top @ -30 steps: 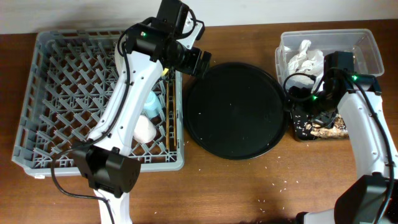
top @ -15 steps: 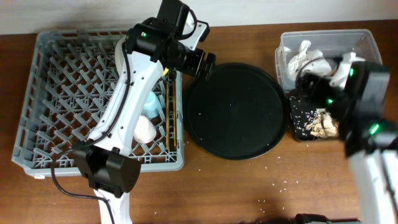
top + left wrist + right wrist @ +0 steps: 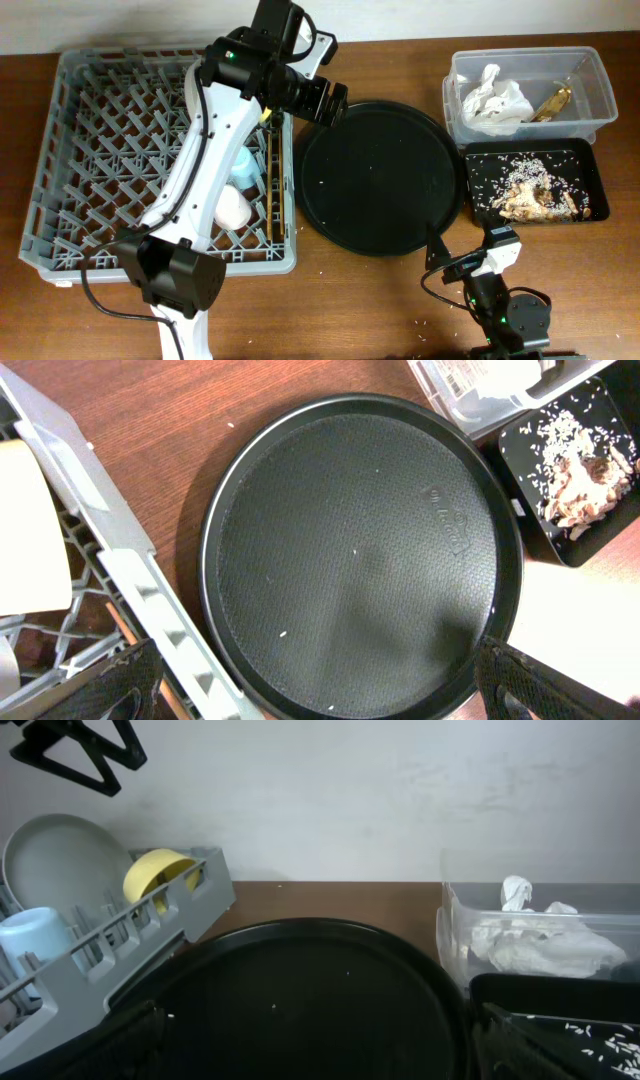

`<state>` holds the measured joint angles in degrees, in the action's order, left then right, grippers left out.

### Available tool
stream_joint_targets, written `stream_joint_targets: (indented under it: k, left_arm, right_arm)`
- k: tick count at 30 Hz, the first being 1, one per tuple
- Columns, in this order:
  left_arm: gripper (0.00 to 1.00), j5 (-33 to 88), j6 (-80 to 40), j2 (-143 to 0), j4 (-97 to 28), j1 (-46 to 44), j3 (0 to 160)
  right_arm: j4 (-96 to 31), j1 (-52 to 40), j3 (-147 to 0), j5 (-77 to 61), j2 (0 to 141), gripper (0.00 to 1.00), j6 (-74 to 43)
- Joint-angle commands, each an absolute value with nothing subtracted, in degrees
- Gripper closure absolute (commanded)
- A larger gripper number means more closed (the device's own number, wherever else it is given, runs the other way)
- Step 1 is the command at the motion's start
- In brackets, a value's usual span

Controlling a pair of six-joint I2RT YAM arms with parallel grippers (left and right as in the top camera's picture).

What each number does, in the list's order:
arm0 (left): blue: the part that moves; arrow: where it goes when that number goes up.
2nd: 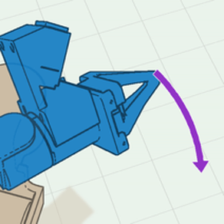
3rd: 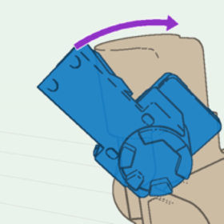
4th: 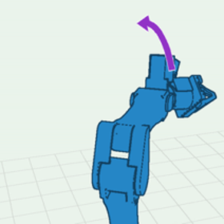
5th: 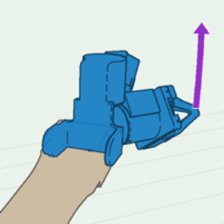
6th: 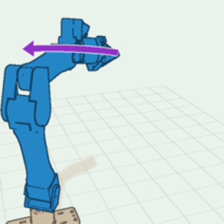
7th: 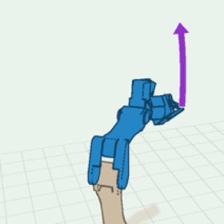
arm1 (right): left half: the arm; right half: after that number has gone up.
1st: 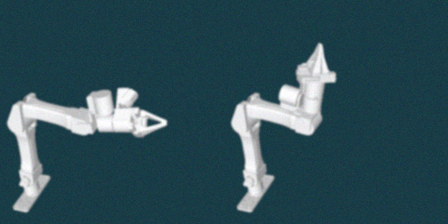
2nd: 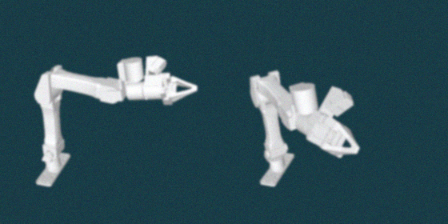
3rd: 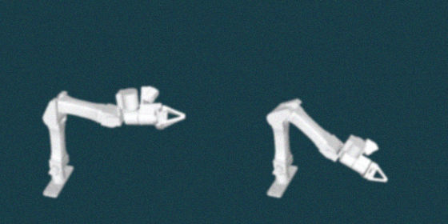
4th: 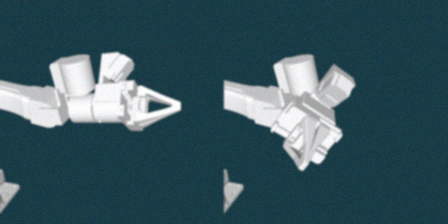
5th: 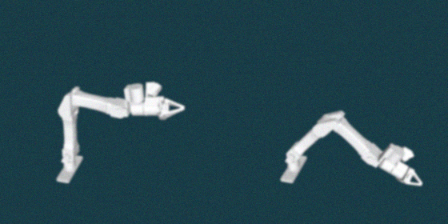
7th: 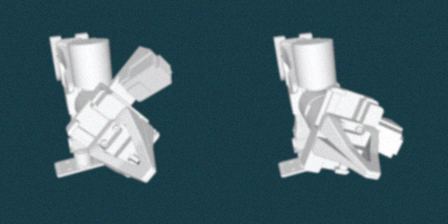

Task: Sort waste into correct bins and load items into the dishwasher rack

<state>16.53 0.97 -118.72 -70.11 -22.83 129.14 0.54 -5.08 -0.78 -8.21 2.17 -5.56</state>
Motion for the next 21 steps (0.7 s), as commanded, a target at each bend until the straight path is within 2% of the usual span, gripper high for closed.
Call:
stream_joint_targets:
  k: [1,12,14,16,18,21]
  left_arm:
    - [0.01,17.1,0.6,-117.0,-70.2,-23.0,130.0]
    - [0.01,17.1,0.6,-117.0,-71.5,-23.0,130.0]
    - [0.01,13.3,0.7,-116.7,-71.8,-23.0,130.0]
    - [0.01,3.7,3.6,-112.8,-67.5,-23.0,130.0]
    - [0.01,2.5,13.9,-106.8,-60.6,-21.9,130.0]
    - [0.01,3.8,13.8,-96.0,-55.9,-15.4,125.6]
  right_arm:
    - [-3.6,-5.5,-0.3,-8.8,0.2,0.01,-5.1]
    - [-3.7,-5.5,-0.3,-8.8,0.2,0.02,-5.1]
    - [-3.7,-5.5,-0.3,-8.8,0.2,0.01,-5.1]
    - [-3.7,-5.5,-0.3,-8.8,0.2,0.01,-5.1]
    - [-3.7,-5.5,-0.3,-8.8,0.2,0.01,-5.1]
    - [-3.7,-5.5,-0.3,-8.8,0.2,0.01,-5.1]
